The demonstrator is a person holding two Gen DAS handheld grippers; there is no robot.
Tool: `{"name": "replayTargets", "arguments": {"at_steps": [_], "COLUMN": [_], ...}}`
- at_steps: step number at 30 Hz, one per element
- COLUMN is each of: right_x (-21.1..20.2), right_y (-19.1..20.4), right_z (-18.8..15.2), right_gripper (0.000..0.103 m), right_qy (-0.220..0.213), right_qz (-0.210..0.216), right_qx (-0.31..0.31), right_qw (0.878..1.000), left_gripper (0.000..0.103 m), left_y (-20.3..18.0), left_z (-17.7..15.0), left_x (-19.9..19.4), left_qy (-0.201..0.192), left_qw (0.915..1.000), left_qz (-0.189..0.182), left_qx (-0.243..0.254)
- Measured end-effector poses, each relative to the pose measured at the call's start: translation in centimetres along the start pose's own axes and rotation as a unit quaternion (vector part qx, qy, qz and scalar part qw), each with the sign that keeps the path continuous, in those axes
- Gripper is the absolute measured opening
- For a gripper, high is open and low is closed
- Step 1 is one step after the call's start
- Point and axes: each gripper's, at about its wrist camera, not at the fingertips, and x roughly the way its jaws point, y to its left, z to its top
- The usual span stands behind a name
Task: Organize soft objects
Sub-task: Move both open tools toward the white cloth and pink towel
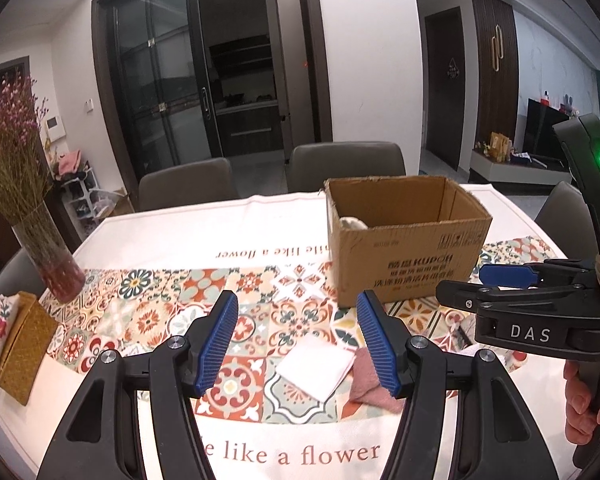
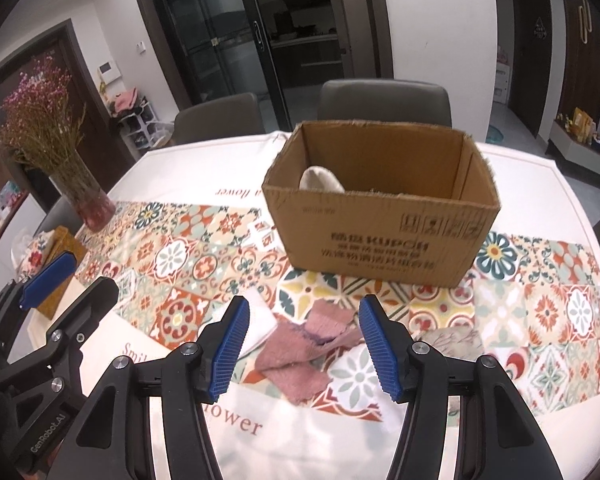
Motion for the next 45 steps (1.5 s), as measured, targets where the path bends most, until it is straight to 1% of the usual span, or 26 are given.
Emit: {"name": "replayTargets", "arguments": {"at_steps": [10,14,22,30,34,38,45], "right_x": [2.6,3.7,6.5,9.1,10.3,11.3,12.6], "right_y": [1.0,1.3,1.1,0.9,0.8,0.4,-0.1], "right_z": [-1.5,-1.9,-2.7,-3.1,-3.4,-3.6,-3.5], "right_gripper": [0.058,0.058,0.058,0.058,0.058,0.058,0.058], "right_qy": [0.036,0.047,0.084,0.111,0.122,0.132,0.143], "right_qz": [-0.001,-0.006,-0.005,-0.007,-0.008,-0.008,-0.006], "right_qx": [-0.006,-0.015,-0.015,-0.012,-0.012,-0.004,0.007], "right_qw": [0.999,0.999,0.996,0.994,0.992,0.991,0.990], "left_gripper": [0.063,0.063,0.066,0.067,0.070,0.072,0.073], "left_y": [0.9,1.2,1.4,1.6,1.7,1.6,1.3], "left_z": [-2.3,-3.3,-4.8,-6.4,-7.0,-7.4,-7.8], "left_x": [1.3,2.4,4.7,7.4,8.8,10.2,12.6], "left_qy": [0.030,0.048,0.078,0.110,0.124,0.138,0.156], "left_qw": [0.9996,0.9988,0.9968,0.9932,0.9910,0.9884,0.9850], "left_qz": [-0.001,-0.005,-0.017,-0.035,-0.046,-0.061,-0.072], "left_qx": [0.002,0.003,0.007,0.015,0.017,0.017,0.017]}}
